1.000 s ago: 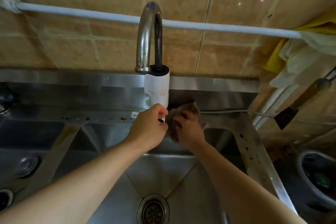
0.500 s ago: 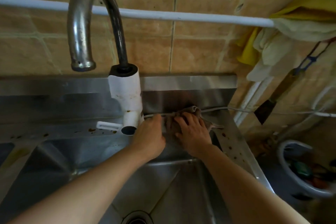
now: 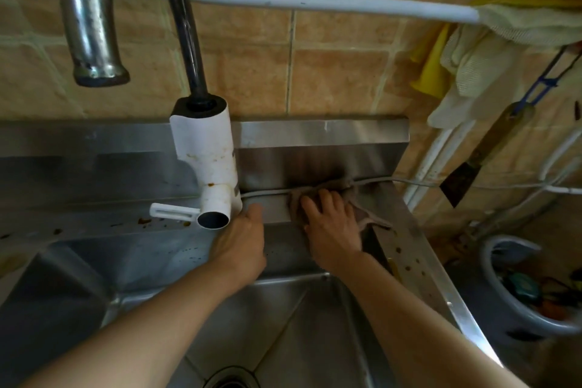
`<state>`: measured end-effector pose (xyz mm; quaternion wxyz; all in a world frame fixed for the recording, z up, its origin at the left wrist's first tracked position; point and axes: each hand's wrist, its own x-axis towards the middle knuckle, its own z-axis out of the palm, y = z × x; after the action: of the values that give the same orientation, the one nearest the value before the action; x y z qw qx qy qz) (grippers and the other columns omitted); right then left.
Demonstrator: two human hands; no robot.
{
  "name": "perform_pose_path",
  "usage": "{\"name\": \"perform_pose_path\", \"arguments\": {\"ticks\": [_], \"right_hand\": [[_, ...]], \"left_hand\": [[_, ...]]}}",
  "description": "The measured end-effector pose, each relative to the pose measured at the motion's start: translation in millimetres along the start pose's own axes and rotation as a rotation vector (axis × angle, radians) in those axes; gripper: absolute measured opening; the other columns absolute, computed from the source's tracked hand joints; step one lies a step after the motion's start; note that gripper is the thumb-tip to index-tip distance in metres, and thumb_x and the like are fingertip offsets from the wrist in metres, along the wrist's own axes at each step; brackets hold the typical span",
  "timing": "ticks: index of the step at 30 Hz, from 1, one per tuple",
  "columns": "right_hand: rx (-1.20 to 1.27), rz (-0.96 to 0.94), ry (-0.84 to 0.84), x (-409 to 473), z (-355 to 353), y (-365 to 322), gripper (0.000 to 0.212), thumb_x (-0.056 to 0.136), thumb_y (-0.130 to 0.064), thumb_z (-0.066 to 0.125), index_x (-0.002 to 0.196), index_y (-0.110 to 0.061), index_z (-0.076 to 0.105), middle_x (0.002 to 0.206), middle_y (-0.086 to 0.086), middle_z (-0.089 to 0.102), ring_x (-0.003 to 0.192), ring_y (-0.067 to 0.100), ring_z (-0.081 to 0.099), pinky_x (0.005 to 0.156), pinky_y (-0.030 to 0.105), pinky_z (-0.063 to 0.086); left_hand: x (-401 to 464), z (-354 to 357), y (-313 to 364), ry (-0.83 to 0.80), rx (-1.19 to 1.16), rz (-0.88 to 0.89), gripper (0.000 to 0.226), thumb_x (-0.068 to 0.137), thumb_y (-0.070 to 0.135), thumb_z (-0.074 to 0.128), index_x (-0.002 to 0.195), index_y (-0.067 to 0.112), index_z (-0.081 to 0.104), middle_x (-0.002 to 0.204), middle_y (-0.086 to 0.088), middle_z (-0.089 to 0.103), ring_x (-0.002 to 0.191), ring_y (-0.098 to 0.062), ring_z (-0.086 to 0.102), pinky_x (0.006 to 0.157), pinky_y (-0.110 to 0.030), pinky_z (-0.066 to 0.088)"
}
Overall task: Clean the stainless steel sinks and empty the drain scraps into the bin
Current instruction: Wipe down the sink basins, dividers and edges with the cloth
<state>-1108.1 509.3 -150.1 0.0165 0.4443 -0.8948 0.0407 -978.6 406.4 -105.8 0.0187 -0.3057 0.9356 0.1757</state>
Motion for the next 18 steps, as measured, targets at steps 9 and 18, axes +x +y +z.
{"name": "perform_pose_path", "arguments": {"ticks": [9,18], "right_hand": [[0.170,-0.048,-0.075,4.1,-4.4,25.5,0.051,0.095,-0.035,0.039,0.144,-0.030,0.028,0.153,0.001,0.021,0.142,0.023,0.018,0.116,0.040,0.014],[0.534,0.403,0.244,-7.4,-20.4,50.3,0.026,0.087,-0.003,0.047,0.106,-0.019,0.055,0.124,0.006,0.049,0.114,0.025,0.048,0.104,0.050,0.037]], "left_hand": [[2.7,-0.7,8.0,-0.008,0.018,-0.061,0.038,0.082,-0.003,0.053,0.112,0.010,0.036,0.091,-0.008,0.054,0.079,-0.024,0.055,0.063,-0.031,0.042],[2.9,-1.2,17.6,-0.147,0.008,-0.054,0.041,0.083,0.001,0.055,0.118,0.011,0.037,0.118,-0.011,0.048,0.104,-0.025,0.053,0.074,-0.028,0.042]]}}
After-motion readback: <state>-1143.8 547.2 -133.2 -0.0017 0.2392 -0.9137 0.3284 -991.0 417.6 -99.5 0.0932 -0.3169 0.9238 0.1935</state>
